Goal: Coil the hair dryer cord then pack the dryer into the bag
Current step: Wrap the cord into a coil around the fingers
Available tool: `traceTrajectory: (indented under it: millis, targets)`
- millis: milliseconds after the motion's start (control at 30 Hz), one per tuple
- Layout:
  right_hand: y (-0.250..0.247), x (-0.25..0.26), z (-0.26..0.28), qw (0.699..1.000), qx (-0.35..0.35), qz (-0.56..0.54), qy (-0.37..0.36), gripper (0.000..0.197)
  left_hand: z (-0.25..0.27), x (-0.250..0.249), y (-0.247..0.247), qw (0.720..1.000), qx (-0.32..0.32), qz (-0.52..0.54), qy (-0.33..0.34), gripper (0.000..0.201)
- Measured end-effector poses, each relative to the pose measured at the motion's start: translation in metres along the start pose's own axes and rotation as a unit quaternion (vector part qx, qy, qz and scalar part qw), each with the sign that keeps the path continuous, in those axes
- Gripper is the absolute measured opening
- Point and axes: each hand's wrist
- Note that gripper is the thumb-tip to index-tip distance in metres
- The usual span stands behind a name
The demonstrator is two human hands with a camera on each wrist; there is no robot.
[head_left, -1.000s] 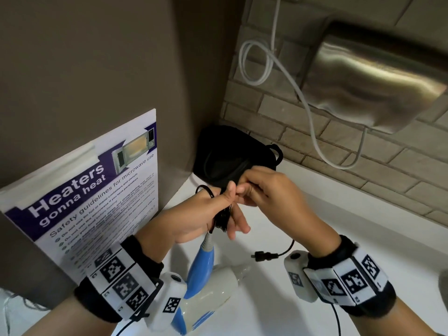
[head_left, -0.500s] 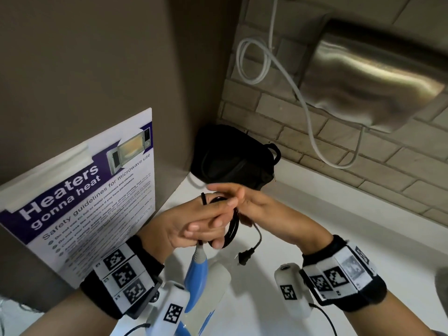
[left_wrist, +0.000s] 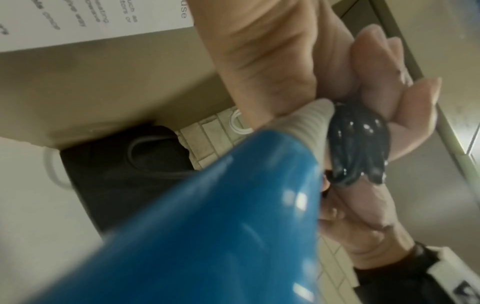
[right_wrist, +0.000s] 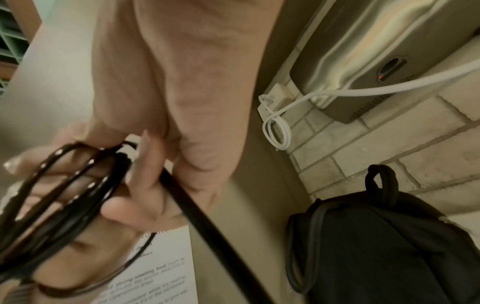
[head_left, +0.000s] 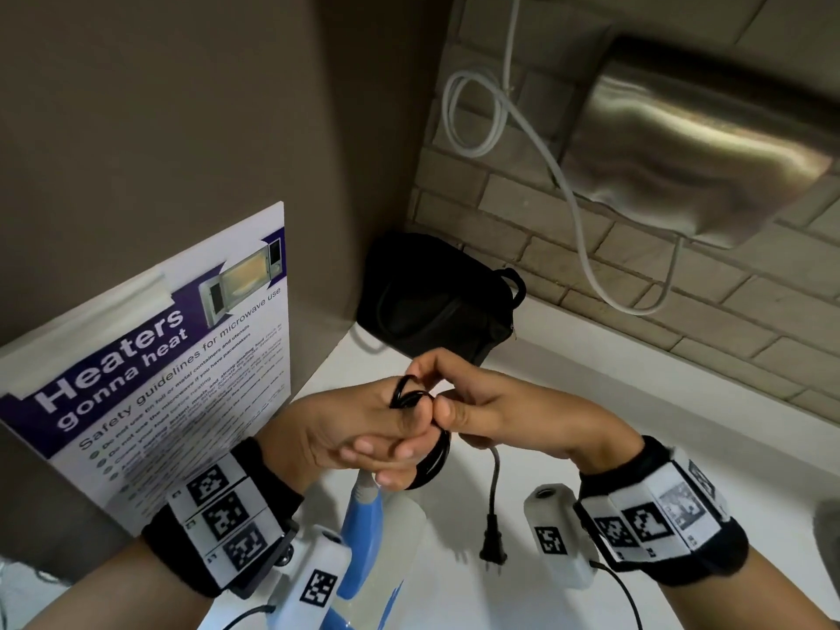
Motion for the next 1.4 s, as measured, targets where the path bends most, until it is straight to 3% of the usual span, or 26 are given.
traceTrajectory:
  millis: [167,267,367,500,700,900,1067,1167,1267,1400]
  targets:
    - [0.007,-0.010,-0.008,0.994,-0.094,0.057,-0.014,0.027,0.003,-0.002,-0.006,0.975,-0.210,-0.002,0.074,0.049]
    - [0.012,-0.018,-0.013,0.990,-0.141,-0.008,-0.008,0.018,-0.001,-0.003,-0.005,0.966,-0.239,-0.013,0.097,0.051]
    - [0.014,-0.023,-0.016,0.984,-0.152,-0.090,-0.003,0.029,-0.001,-0.002,-0.004,0.957,-0.266,-0.049,0.109,0.049]
    - [0.014,-0.025,-0.015,0.977,-0.157,-0.142,0.005,0.026,-0.001,0.001,-0.005,0.934,-0.332,-0.031,0.127,0.041]
    - [0.009,-0.026,-0.014,0.948,-0.137,-0.286,0.015,0.032,0.000,0.008,-0.004,0.939,-0.304,0.025,0.156,0.027]
    - [0.014,-0.031,-0.023,0.953,-0.165,-0.249,0.057,0.037,-0.007,0.010,-0.002,0.925,-0.341,0.002,0.167,0.031]
    - [0.013,-0.038,-0.018,0.973,-0.146,-0.174,0.036,0.035,-0.009,0.014,-0.005,0.909,-0.378,-0.010,0.175,0.036]
    - [0.012,-0.041,-0.016,0.972,-0.124,-0.195,0.041,0.035,-0.011,0.017,-0.002,0.905,-0.393,-0.016,0.165,0.044]
    - [0.016,-0.038,-0.014,0.955,-0.133,-0.263,0.032,0.032,-0.014,0.016,0.005,0.910,-0.381,-0.023,0.163,0.049]
    - [0.020,-0.038,-0.018,0.922,-0.198,-0.329,0.043,0.035,-0.008,0.009,0.006,0.925,-0.345,-0.050,0.150,0.030]
Point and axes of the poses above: each hand's wrist, its own z-axis away from the middle knuckle, its own y-axis out of the palm, x = y × z, and after that the axes turned 6 degrees about z, right-handed
